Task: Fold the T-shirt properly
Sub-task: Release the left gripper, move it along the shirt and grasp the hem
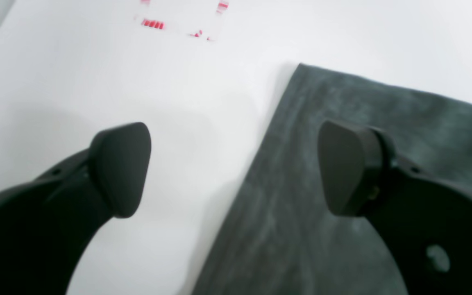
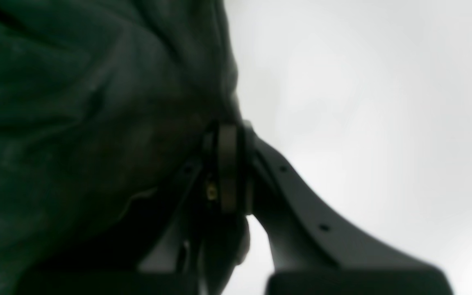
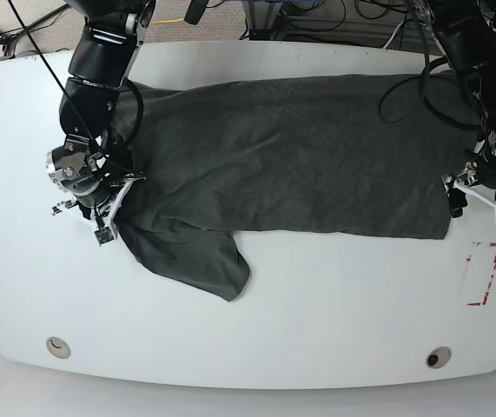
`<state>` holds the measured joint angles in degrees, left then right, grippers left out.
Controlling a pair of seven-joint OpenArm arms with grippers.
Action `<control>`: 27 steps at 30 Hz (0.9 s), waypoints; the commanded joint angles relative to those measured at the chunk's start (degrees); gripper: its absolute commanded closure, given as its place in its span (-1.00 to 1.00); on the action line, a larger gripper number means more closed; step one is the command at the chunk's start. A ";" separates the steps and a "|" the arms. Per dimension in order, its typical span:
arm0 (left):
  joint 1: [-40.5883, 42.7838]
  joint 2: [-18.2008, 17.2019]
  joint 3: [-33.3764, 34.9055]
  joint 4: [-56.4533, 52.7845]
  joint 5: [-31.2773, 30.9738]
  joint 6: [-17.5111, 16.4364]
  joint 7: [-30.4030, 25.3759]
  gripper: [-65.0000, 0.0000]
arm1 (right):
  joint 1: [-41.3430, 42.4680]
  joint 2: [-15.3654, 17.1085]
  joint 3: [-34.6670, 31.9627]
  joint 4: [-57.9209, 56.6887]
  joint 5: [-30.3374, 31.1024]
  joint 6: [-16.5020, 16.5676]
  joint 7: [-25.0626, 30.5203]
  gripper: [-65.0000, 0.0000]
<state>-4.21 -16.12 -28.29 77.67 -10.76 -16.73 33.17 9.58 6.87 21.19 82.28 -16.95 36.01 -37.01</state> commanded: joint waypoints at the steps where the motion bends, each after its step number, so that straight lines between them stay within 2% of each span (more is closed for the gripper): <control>1: -2.61 -1.07 0.47 -2.28 -0.36 -0.02 -1.30 -0.86 | 1.45 0.55 0.22 1.02 0.20 -0.27 1.28 1.00; 5: -7.35 -1.07 1.17 -9.05 -0.36 -0.02 -1.30 -0.86 | 1.45 0.73 0.22 1.02 0.20 -0.27 1.37 1.00; 12: -10.69 -1.07 9.09 -16.17 -0.36 -0.02 -6.84 -0.86 | 1.45 0.73 0.22 1.02 0.20 -0.27 1.37 1.00; 27: -11.66 -0.63 11.11 -18.20 -0.44 -0.10 -5.43 -0.86 | 1.54 0.64 0.22 1.10 0.20 -0.27 1.37 1.00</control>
<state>-14.46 -15.77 -17.45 58.70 -10.79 -16.60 27.83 9.58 6.98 21.32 82.28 -16.93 36.01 -36.62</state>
